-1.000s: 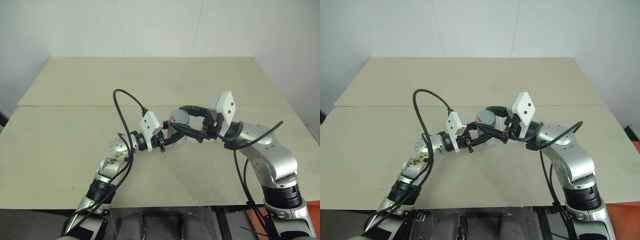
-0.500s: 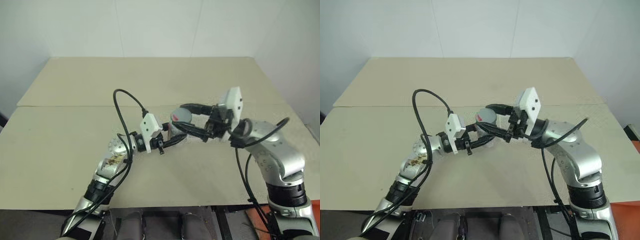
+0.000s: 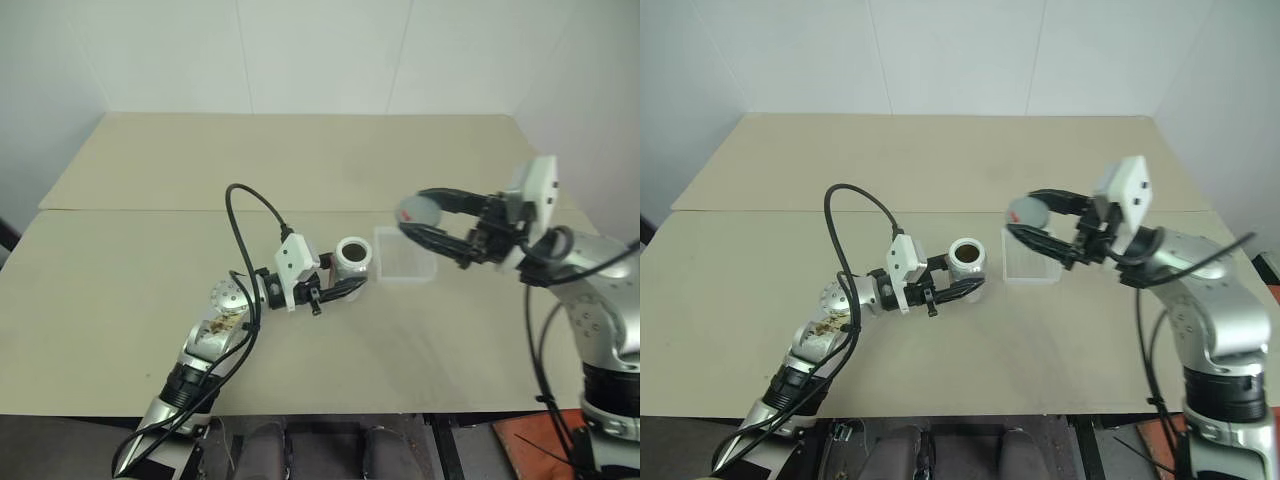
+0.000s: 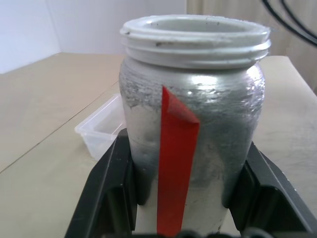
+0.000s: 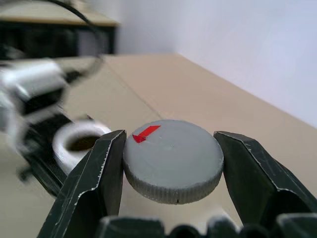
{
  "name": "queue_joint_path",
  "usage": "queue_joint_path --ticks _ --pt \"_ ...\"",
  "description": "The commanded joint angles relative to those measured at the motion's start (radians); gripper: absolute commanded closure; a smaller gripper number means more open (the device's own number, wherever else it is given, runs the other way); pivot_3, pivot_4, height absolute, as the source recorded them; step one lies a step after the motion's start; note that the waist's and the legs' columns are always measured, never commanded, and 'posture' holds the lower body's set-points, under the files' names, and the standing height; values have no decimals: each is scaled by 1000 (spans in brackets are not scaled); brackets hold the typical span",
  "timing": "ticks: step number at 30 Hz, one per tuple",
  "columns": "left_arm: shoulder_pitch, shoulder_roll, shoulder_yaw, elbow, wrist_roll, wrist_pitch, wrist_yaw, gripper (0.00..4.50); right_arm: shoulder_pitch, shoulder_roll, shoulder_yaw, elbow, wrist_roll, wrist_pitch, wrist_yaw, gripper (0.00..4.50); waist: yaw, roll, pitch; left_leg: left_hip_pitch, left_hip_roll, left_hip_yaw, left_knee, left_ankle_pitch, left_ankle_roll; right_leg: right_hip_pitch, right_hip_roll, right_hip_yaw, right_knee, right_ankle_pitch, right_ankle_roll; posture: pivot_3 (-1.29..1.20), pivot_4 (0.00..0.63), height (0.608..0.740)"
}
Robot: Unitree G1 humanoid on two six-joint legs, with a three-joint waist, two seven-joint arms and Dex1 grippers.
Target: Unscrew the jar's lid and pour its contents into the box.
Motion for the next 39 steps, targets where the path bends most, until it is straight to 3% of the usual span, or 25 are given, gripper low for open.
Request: queue_joint_path --ticks 1,8,14,15,18,21,29,39 --pt "-27 4 24 -10 2 -12 11 2548 100 -1 -87 -36 -62 37 -135 1418 -3 0 0 0 0 0 0 0 0 0 0 0 0 0 0 0 150 740" --pt "-95 12 35 80 18 -58 -2 2548 290 181 -103 -64 -133 107 -411 1418 -15 0 0 2 0 0 0 0 -1 0 1 2 3 0 0 0 150 740" --pt "-135 -6 31 148 34 -104 -3 2548 361 202 3 3 -260 126 -489 1418 -11 1 0 1 -1 1 0 0 0 0 1 2 1 0 0 0 150 740" --pt "-138 -8 30 154 35 -109 -6 2548 366 196 12 8 -268 133 -487 1418 -11 1 0 1 0 1 0 0 0 0 1 2 1 0 0 0 150 740" --pt "-144 -18 31 166 43 -121 -2 2548 391 178 17 -13 -250 164 -451 825 -11 0 0 1 0 0 0 0 0 0 1 2 2 0 0 0 150 740" --pt "-156 -23 35 185 64 -143 20 2548 408 158 26 -48 -255 159 -430 16 -10 0 0 1 0 0 0 0 0 0 1 2 1 0 0 0 150 740" --pt "-280 -47 31 382 138 -308 31 2548 395 72 -25 -156 -212 113 -322 16 -8 0 0 1 -1 0 0 0 0 0 1 1 1 0 0 0 150 740" --pt "-631 -66 -24 953 334 -701 38 2548 363 -96 -148 -325 -90 207 -205 16 -6 -3 1 -1 -2 1 0 0 0 1 1 -1 -1 0 1 0 150 740"
